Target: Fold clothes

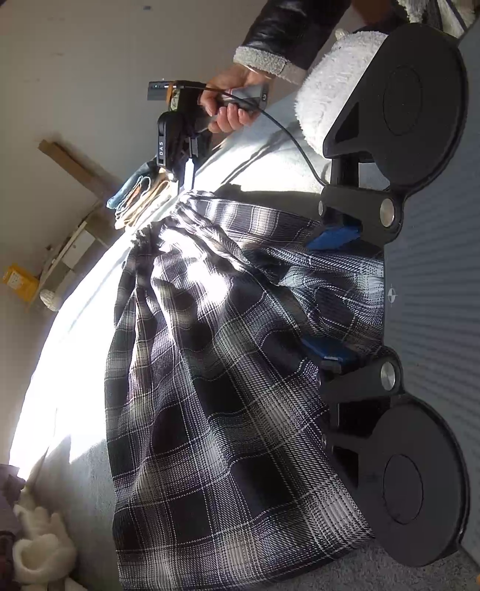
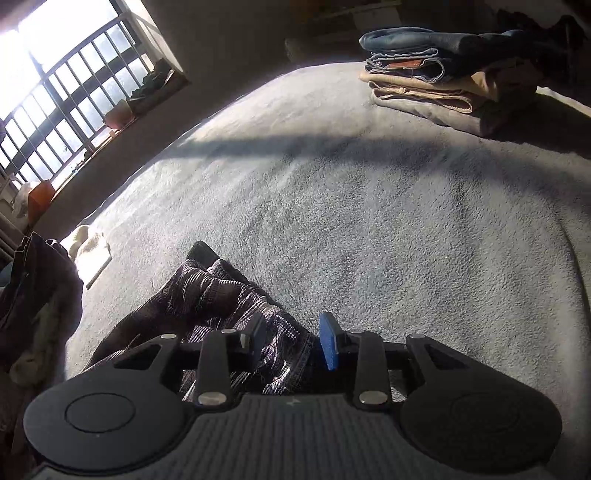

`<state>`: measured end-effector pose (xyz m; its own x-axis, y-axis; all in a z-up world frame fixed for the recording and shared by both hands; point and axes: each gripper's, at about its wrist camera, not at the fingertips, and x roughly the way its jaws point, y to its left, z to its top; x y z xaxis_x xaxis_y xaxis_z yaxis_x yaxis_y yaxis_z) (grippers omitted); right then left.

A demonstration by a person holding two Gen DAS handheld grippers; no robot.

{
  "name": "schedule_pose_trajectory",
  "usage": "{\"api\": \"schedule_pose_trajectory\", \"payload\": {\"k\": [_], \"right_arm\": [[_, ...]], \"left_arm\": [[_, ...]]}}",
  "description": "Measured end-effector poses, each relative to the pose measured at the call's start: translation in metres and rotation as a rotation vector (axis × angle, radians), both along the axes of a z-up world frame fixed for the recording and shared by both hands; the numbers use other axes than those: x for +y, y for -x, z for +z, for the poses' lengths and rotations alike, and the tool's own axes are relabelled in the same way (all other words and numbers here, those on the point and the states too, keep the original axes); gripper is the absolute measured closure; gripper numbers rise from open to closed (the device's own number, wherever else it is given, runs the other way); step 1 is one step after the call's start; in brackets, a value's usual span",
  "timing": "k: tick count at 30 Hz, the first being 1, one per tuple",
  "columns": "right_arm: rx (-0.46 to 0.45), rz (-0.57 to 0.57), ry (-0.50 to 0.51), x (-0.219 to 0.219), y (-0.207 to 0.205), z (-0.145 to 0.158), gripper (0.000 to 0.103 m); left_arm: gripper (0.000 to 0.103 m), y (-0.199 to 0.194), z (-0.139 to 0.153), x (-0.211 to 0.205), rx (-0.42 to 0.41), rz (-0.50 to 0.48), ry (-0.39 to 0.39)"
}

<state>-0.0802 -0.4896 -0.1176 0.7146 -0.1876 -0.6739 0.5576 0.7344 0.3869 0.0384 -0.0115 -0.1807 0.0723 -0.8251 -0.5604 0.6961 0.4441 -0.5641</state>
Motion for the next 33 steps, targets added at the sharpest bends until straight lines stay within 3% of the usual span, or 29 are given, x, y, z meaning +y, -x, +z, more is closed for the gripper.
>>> {"api": "schedule_pose_trajectory", "payload": {"k": [4, 7, 11, 14, 17, 23, 28, 33], "right_arm": [[-0.026, 0.15, 0.065, 0.024, -0.032, 0.018, 0.068], [-0.01, 0.269, 0.041, 0.04, -0.077, 0.013, 0.069], [0.037, 0.181, -0.026, 0.024, -0.116, -0.018, 0.072], [-0.028, 0.088, -0.161, 0.003, -0.104, -0.029, 0.074], [-0.068, 0.038, -0.241, 0.002, -0.082, -0.019, 0.07], [-0.07, 0.112, -0.386, 0.03, -0.031, 0.001, 0.059], [0.017, 0.21, -0.618, 0.08, -0.005, -0.02, 0.059], [0.127, 0.344, -0.686, 0.135, 0.001, -0.039, 0.059]], "left_arm": [[0.051, 0.001, 0.001, 0.0, -0.002, 0.002, -0.001], [0.051, 0.003, 0.002, 0.0, -0.007, 0.01, -0.002], [0.051, 0.003, 0.002, 0.001, -0.009, 0.012, 0.002], [0.051, 0.0, 0.002, 0.006, 0.013, 0.018, 0.026], [0.051, -0.003, 0.001, 0.011, 0.036, 0.026, 0.051], [0.049, -0.009, 0.003, 0.022, 0.076, 0.048, 0.103], [0.049, -0.008, 0.021, 0.053, 0.091, 0.128, 0.18], [0.049, 0.011, 0.039, 0.065, 0.047, 0.108, 0.154]]}}
